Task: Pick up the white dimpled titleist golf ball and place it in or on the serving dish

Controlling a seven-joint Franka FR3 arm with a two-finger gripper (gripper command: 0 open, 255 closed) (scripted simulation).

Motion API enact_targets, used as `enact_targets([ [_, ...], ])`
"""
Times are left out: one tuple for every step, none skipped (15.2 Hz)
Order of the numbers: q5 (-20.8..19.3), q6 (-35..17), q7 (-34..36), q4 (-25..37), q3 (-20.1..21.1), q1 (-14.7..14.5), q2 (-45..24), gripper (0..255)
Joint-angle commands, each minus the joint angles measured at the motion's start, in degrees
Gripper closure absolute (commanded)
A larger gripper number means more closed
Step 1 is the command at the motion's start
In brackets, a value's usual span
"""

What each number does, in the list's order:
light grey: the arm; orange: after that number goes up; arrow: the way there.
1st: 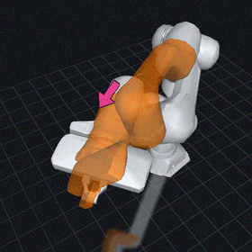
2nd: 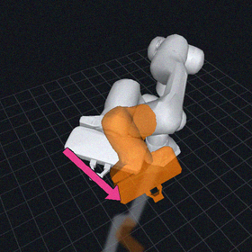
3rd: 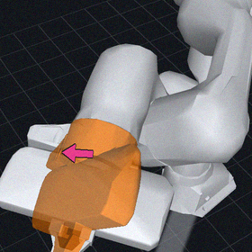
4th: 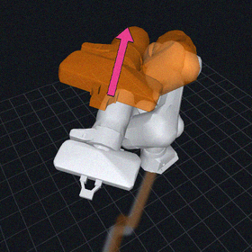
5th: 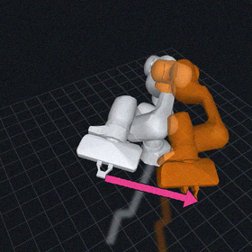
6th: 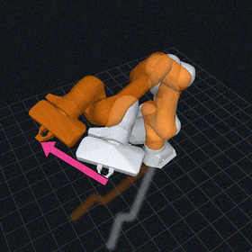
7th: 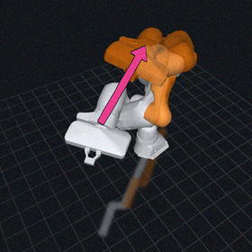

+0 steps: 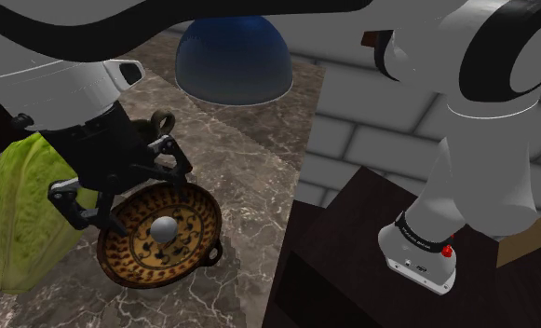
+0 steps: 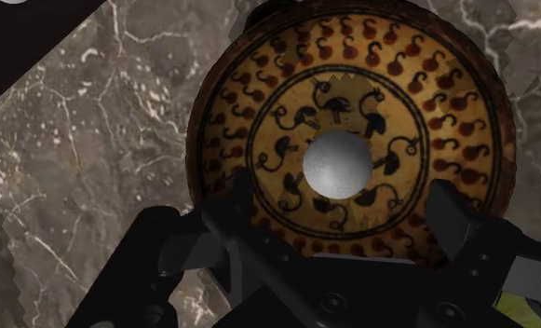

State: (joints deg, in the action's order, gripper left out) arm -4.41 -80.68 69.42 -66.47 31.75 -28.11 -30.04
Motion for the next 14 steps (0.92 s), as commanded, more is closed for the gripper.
enact_targets([
  [0.0,0.0,0.0,0.0,0.0,0.0,0.0,0],
  [0.0,0.0,0.0,0.0,0.0,0.0,0.0,0],
  [-0.6,2.8,0.2,4.2,-0.1,-0.9,-1.4,0],
  [-1.3,5.8,0.4,9.1,-0.3,-2.0,-3.2,0],
  [-2.2,9.3,0.5,14.9,-0.6,-3.6,-5.5,0],
  [-3.1,12.6,0.6,20.9,-1.0,-5.3,-8.0,0],
  [-3.1,12.6,0.6,20.8,-1.0,-5.3,-8.0,0],
  [-3.0,12.6,0.6,20.9,-1.0,-5.3,-8.0,0],
  [-3.0,12.6,0.6,20.9,-1.1,-5.3,-8.0,0],
  [-3.0,12.6,0.6,20.8,-1.1,-5.3,-8.0,0],
  [-3.0,12.6,0.6,20.8,-1.1,-5.3,-8.0,0],
  [-3.0,12.6,0.6,20.9,-1.1,-5.3,-8.0,0],
  [-3.0,12.6,0.6,20.9,-1.1,-5.3,-8.0,0],
  [-3.0,12.6,0.6,20.8,-1.1,-5.3,-8.0,0],
])
